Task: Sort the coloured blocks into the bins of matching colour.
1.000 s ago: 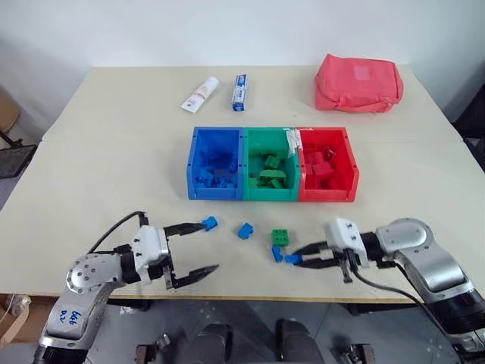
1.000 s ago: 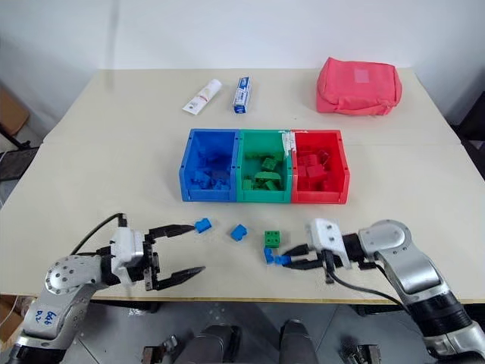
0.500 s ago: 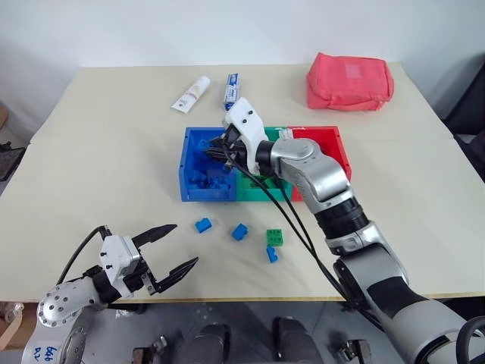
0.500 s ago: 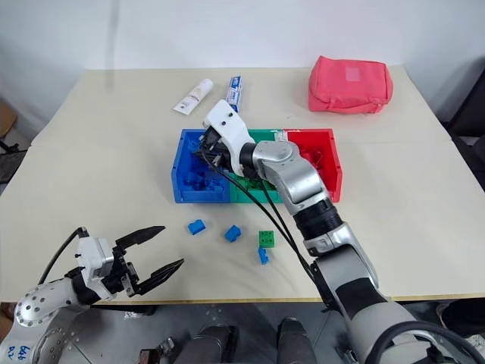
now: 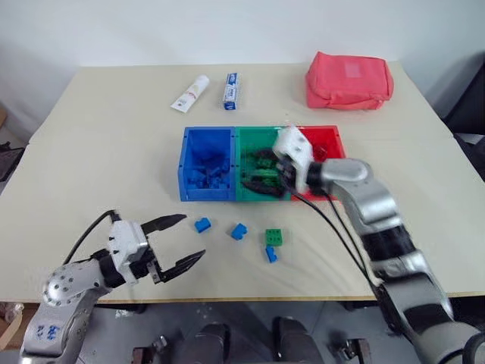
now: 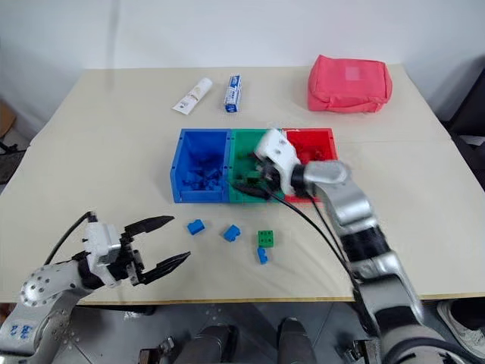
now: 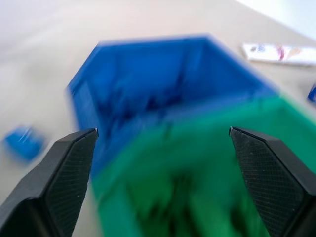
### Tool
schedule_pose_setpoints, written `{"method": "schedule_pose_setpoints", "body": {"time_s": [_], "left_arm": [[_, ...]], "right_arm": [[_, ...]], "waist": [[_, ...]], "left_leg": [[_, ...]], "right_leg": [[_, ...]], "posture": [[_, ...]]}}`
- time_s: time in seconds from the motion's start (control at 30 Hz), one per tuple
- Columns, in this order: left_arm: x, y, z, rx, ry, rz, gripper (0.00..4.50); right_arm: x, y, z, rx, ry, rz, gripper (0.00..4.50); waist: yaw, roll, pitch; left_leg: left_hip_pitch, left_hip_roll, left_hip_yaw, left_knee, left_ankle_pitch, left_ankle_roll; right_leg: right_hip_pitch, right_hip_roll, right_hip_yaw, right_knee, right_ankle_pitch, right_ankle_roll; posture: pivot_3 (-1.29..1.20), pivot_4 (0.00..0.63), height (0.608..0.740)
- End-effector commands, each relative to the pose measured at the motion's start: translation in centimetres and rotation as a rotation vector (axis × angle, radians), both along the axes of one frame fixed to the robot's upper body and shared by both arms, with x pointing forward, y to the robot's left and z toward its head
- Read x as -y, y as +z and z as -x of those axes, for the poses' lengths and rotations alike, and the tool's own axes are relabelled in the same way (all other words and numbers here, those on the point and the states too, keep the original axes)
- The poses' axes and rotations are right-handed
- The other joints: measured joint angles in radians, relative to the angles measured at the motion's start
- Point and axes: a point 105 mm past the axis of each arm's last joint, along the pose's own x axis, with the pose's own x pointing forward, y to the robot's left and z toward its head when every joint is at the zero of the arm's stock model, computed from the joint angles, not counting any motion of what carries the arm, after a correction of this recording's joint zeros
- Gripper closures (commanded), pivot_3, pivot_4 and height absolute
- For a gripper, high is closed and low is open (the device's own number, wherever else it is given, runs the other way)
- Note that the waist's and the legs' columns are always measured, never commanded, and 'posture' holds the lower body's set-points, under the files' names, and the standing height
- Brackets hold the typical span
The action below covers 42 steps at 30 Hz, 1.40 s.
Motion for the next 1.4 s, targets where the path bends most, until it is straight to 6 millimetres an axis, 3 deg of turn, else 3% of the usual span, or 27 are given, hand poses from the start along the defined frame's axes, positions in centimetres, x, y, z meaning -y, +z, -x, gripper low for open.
{"method": "schedule_pose_setpoints", "body": {"time_s": [0.03,0.1,0.23,0.4,0.73,0.8,0.93,1.03,1.27,1.4], "left_arm": [[0.7,-0.7,-0.5,0.001,-0.07,-0.061,0.0],[1.0,-1.2,-1.2,-0.003,-0.101,-0.09,0.0],[1.3,-1.2,-2.3,0.02,-0.137,-0.099,0.0],[1.5,-1.3,-2.8,0.032,-0.177,-0.13,0.0],[0.8,-1.1,-2.5,0.051,-0.157,-0.129,0.0],[0.9,-1.2,-2.3,0.055,-0.139,-0.122,0.0],[1.3,-1.3,-1.8,0.061,-0.123,-0.113,0.0],[1.3,-1.5,-1.4,0.056,-0.111,-0.105,0.0],[0.7,-1.3,-1.3,0.057,-0.063,-0.091,0.0],[0.7,-1.1,-1.5,0.062,-0.05,-0.075,0.0]], "right_arm": [[3.7,0.4,3.0,0.053,0.058,-0.001,0.02],[6.8,-1.3,3.8,0.045,-0.012,0.04,0.02],[10.8,-4.5,5.3,0.042,-0.076,0.185,0.02],[12.7,-6.4,6.0,-0.045,-0.109,0.253,0.02],[6.3,-7.2,4.6,-0.088,0.043,0.256,0.02],[4.8,-7.4,3.5,-0.083,0.048,0.258,0.02],[4.0,-8.2,2.8,-0.099,0.067,0.272,0.02],[3.7,-8.6,2.6,-0.108,0.076,0.285,0.65],[3.5,-8.1,3.0,-0.101,0.117,0.285,2.99],[3.2,-5.6,2.2,-0.045,0.083,0.205,3.11]], "waist": [[0.003,0.0,0.0],[0.003,0.0,0.0],[-0.003,0.0,0.0],[-0.004,0.0,0.0],[0.001,0.0,0.0],[0.001,0.0,0.0],[0.003,0.0,0.0],[0.003,0.0,0.0],[0.002,0.0,0.0],[0.002,0.0,0.0]], "left_leg": [[0.0,0.0,-0.001,0.0,0.0,0.0],[0.0,0.0,0.0,0.001,0.0,0.0],[0.002,0.002,0.004,0.001,0.0,0.0],[0.006,0.006,0.009,0.0,-0.001,-0.001],[0.006,0.007,0.009,0.0,-0.001,-0.002],[0.006,0.006,0.009,0.0,-0.002,-0.002],[0.006,0.006,0.009,0.001,-0.002,-0.002],[0.006,0.006,0.008,0.0,-0.002,-0.002],[0.007,0.006,0.008,0.001,-0.002,-0.002],[0.007,0.006,0.008,0.001,-0.002,-0.002]], "right_leg": [[0.001,0.0,-0.001,-0.001,0.0,0.0],[0.001,0.0,0.0,-0.001,0.0,0.0],[0.002,0.001,0.001,0.0,0.0,0.0],[0.002,0.002,0.004,0.001,0.0,0.0],[0.002,0.002,0.004,0.001,0.0,0.0],[0.002,0.002,0.004,0.0,0.0,0.0],[0.002,0.002,0.004,0.0,0.0,0.0],[0.003,0.002,0.003,0.0,0.0,0.0],[0.003,0.002,0.003,0.001,0.0,0.0],[0.003,0.002,0.003,0.0,0.0,0.0]], "posture": [[0.0,0.15,0.74],[0.0,0.15,0.74],[0.0,0.15,0.74],[0.0,0.15,0.74],[0.0,0.15,0.74],[0.0,0.15,0.74],[0.0,0.15,0.74],[0.0,0.15,0.74],[0.0,0.15,0.74],[0.0,0.15,0.74]]}}
